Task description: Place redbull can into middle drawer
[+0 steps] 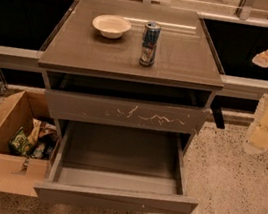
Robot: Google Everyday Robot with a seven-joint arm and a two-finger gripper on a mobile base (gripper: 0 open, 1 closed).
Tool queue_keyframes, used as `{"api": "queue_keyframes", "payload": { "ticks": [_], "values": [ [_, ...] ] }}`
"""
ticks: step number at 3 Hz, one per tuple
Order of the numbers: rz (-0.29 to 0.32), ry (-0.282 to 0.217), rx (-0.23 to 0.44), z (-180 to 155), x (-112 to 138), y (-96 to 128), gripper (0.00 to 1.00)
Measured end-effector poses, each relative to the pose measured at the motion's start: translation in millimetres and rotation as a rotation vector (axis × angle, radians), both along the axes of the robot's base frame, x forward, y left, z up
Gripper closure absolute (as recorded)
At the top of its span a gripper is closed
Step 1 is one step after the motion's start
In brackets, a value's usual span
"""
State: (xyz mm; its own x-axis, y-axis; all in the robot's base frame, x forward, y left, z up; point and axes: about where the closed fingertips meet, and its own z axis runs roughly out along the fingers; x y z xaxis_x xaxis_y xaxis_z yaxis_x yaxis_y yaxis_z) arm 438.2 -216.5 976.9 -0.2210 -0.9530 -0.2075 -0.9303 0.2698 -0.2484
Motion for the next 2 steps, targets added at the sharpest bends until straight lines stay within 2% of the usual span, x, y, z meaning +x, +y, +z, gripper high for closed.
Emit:
{"api": "queue_keyframes", "payload": {
  "ticks": [1,2],
  "values": [
    [0.000,0.000,0.000,0,0,0,0.00],
    [-0.015,-0.024,0.041,-4,23,9,0.00]
  ]
}}
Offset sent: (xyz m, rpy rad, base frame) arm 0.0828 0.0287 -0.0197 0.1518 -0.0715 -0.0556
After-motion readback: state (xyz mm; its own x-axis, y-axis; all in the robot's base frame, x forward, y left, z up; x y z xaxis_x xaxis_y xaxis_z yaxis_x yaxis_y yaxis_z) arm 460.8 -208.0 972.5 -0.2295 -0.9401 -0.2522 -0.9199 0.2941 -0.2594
